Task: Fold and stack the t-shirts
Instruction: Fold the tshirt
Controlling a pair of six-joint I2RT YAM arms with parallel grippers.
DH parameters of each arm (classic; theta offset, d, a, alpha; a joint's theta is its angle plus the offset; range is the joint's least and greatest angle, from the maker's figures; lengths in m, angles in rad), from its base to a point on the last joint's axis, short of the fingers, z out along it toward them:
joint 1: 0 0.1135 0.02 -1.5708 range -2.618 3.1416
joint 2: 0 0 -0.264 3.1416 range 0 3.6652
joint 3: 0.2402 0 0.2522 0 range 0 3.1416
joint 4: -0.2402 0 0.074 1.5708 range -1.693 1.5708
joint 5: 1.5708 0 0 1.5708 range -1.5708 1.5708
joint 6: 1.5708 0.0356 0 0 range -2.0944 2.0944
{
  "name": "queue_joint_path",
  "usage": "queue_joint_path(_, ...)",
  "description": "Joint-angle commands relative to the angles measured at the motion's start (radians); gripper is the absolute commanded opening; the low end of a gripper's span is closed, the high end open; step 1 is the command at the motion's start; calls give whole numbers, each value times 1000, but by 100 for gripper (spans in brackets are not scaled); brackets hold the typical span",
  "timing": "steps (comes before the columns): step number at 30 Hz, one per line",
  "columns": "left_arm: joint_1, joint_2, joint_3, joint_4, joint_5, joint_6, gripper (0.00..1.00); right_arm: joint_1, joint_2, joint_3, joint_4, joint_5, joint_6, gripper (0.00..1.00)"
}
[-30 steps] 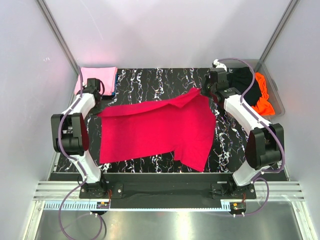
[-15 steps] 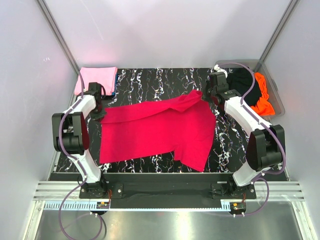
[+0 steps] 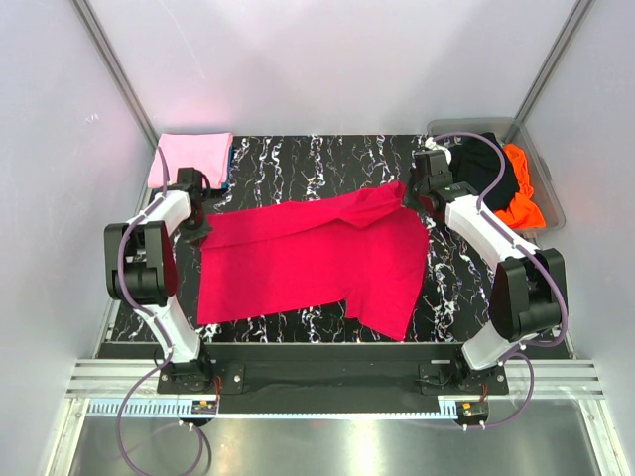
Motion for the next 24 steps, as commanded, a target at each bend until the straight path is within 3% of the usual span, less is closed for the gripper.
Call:
queue_joint_path(1,9,20,6,5,-10,12,0,-1,-41,-3,4,26,8,0)
queue_joint_path(10,12,46,-1,5,5,7,0,-1,-1,17,-46,52,-4,0)
queue_joint_path(14,15,2,-5,-35,-39,-32,32,-1,16,8,-106,82,0,4)
queue_joint_path(18,15,-70,1,-61,-47,-58,51,-2,45,-14,-166,80,44,17)
queue_joint_path(22,15,-122,35,-63,-12,-71,57,-1,71,-37,-187,-15,39,28)
queue_joint_path(24,14,-132,68,-55,34,-74,58,-1,80,-27,-187,-26,-4,42)
